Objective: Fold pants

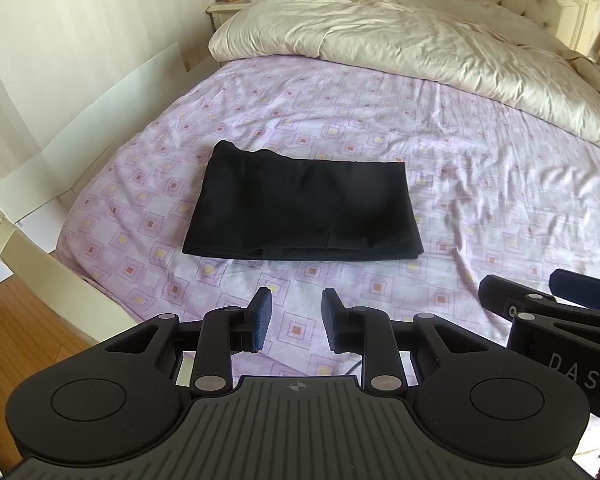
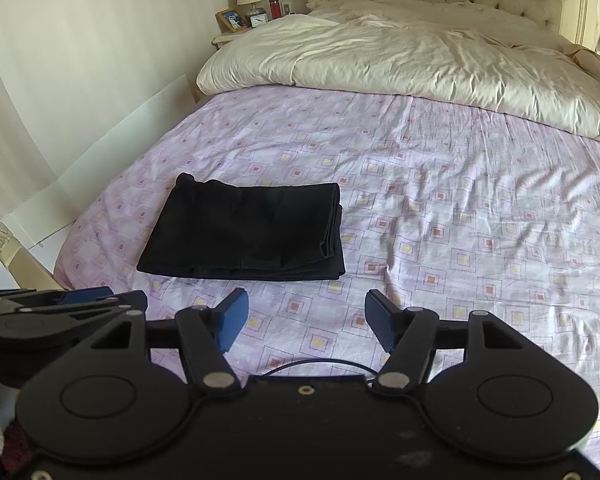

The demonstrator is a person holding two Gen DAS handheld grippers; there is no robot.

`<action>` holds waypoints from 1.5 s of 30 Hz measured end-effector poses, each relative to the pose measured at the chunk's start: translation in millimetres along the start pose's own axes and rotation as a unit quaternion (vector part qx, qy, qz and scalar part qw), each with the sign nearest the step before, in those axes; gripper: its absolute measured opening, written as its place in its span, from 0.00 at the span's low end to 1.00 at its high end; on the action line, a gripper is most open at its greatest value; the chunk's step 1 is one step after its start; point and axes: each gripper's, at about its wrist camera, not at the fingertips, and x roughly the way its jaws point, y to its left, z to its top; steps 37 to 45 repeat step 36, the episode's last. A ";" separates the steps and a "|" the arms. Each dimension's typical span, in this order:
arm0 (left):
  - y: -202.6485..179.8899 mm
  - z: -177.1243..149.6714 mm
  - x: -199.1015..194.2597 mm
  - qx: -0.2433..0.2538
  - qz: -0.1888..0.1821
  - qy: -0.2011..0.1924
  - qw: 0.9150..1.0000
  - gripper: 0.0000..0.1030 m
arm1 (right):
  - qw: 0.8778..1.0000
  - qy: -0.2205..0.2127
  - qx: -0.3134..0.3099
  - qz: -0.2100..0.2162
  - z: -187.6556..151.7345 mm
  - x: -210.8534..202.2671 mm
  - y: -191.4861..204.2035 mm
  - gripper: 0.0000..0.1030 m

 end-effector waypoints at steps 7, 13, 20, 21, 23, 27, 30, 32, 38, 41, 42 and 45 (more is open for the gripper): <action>-3.4 -0.5 -0.2 0.006 -0.004 0.000 1.000 0.26 | 1.000 0.005 0.004 0.002 -1.9 1.7 -2.6 0.67; -5.6 -0.5 0.3 0.008 -0.003 0.002 1.000 0.26 | 1.000 0.004 0.008 0.005 -3.0 1.8 -3.2 0.67; -6.3 -0.5 0.6 0.013 -0.002 0.004 1.000 0.26 | 1.000 0.007 0.013 0.008 -3.5 2.7 -4.7 0.67; -6.4 -0.6 0.5 0.013 -0.002 0.005 1.000 0.26 | 1.000 0.007 0.013 0.008 -3.6 2.8 -4.8 0.67; -6.6 -0.7 0.4 0.014 -0.002 0.005 1.000 0.26 | 1.000 0.007 0.013 0.007 -3.7 2.9 -4.8 0.67; -8.1 -1.7 0.7 0.014 -0.004 0.008 1.000 0.26 | 1.000 0.010 0.013 0.007 -6.7 2.5 -5.8 0.67; -8.9 -2.3 1.3 0.013 -0.006 0.010 1.000 0.26 | 1.000 0.011 0.013 0.006 -8.0 2.1 -7.5 0.67; -8.8 -1.9 1.9 0.013 -0.006 0.008 1.000 0.26 | 1.000 0.012 0.015 0.006 -8.5 2.0 -8.7 0.67; -9.3 -1.2 3.3 0.014 -0.007 0.009 1.000 0.26 | 1.000 0.013 0.017 0.005 -8.8 2.2 -10.2 0.67; -9.3 -1.2 3.3 0.014 -0.007 0.009 1.000 0.26 | 1.000 0.013 0.017 0.005 -8.8 2.2 -10.2 0.67; -9.3 -1.2 3.3 0.014 -0.007 0.009 1.000 0.26 | 1.000 0.013 0.017 0.005 -8.8 2.2 -10.2 0.67; -9.3 -1.2 3.3 0.014 -0.007 0.009 1.000 0.26 | 1.000 0.013 0.017 0.005 -8.8 2.2 -10.2 0.67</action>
